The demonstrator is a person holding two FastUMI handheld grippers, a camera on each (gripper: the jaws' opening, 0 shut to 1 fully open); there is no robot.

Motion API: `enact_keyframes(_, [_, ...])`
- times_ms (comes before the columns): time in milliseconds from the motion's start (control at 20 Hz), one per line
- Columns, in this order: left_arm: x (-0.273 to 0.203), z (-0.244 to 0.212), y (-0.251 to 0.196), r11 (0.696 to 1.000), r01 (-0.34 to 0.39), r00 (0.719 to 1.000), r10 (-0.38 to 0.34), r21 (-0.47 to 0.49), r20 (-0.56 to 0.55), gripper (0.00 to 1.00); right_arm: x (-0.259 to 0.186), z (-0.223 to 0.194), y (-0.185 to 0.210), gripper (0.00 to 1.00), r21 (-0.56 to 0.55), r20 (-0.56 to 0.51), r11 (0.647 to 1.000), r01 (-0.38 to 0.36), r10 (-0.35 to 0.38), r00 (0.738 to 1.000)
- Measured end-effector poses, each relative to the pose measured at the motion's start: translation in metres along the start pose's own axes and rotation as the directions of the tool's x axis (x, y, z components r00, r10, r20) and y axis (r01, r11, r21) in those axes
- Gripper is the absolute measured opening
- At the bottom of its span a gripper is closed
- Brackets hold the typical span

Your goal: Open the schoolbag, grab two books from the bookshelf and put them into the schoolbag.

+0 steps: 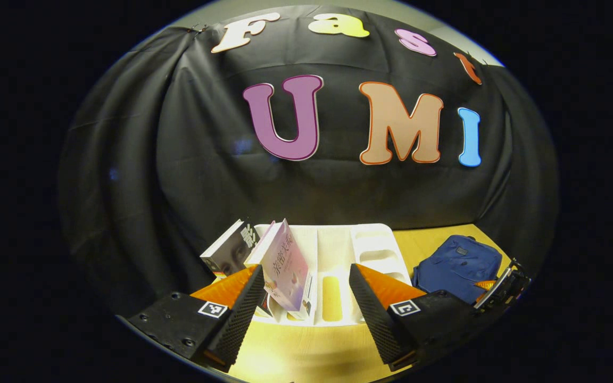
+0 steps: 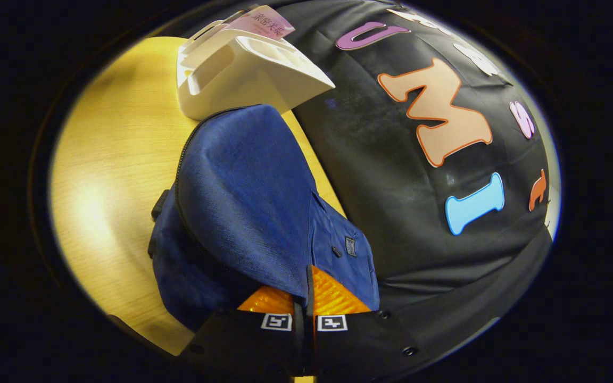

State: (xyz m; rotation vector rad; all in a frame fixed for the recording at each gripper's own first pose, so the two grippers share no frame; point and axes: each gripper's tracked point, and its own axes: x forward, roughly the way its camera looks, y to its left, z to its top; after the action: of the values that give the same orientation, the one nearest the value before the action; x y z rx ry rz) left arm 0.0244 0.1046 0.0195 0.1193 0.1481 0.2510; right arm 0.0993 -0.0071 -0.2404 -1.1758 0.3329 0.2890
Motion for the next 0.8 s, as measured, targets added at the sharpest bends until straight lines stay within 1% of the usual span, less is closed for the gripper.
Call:
enact_keyframes(50, [0.006,0.005,0.004,1.000,0.005,1.000,-0.005,-0.001,-0.003,0.94,0.001,0.001,-0.001,0.06,0.004,-0.005,1.000,0.001,-0.001,1.000])
enact_keyframes(100, [0.011,0.008,0.010,1.000,0.006,1.000,-0.006,0.003,-0.009,0.94,0.000,0.003,-0.004,0.06,0.009,-0.008,1.000,0.006,-0.006,1.000])
enact_keyframes(150, [0.015,0.013,0.016,1.000,0.004,1.000,-0.004,0.008,-0.016,0.94,0.000,0.004,-0.007,0.01,0.016,-0.008,1.000,0.014,-0.014,1.000])
enact_keyframes(250, [0.025,0.020,0.025,1.000,0.015,1.000,-0.015,0.005,-0.027,0.94,-0.002,0.008,-0.015,0.01,0.039,-0.008,0.999,0.032,-0.032,0.999])
enact_keyframes(350, [0.037,0.025,0.034,1.000,0.026,0.999,-0.025,0.016,-0.039,0.94,-0.003,0.010,-0.023,0.06,0.068,-0.010,0.997,0.043,-0.043,0.999])
enact_keyframes(400, [0.043,0.027,0.039,0.999,0.033,0.998,-0.031,0.027,-0.050,0.94,-0.004,0.011,-0.028,0.04,0.080,-0.012,0.996,0.050,-0.050,0.999])
enact_keyframes(550, [0.065,0.026,0.053,0.998,0.058,0.991,-0.054,0.027,-0.119,0.94,-0.005,0.014,-0.038,0.04,0.088,-0.016,0.994,0.070,-0.069,0.997])
enact_keyframes(600, [0.075,0.024,0.055,0.997,0.078,0.984,-0.076,0.006,-0.161,0.94,-0.006,0.014,-0.041,0.06,0.080,-0.016,0.994,0.078,-0.077,0.997])
enact_keyframes(650, [0.081,0.019,0.055,0.995,0.102,0.974,-0.102,-0.012,-0.204,0.94,-0.006,0.013,-0.042,0.06,0.079,-0.018,0.994,0.080,-0.079,0.997])
enact_keyframes(700, [0.086,0.015,0.057,0.993,0.118,0.964,-0.121,-0.027,-0.237,0.94,-0.005,0.013,-0.040,0.04,0.080,-0.021,0.994,0.077,-0.075,0.997])
enact_keyframes(750, [0.091,0.012,0.059,0.991,0.129,0.952,-0.135,-0.039,-0.276,0.94,-0.005,0.012,-0.039,0.04,0.077,-0.024,0.994,0.072,-0.071,0.997])
enact_keyframes(800, [0.096,0.006,0.062,0.990,0.136,0.938,-0.143,-0.045,-0.317,0.94,-0.004,0.012,-0.036,0.06,0.070,-0.026,0.995,0.070,-0.068,0.997])
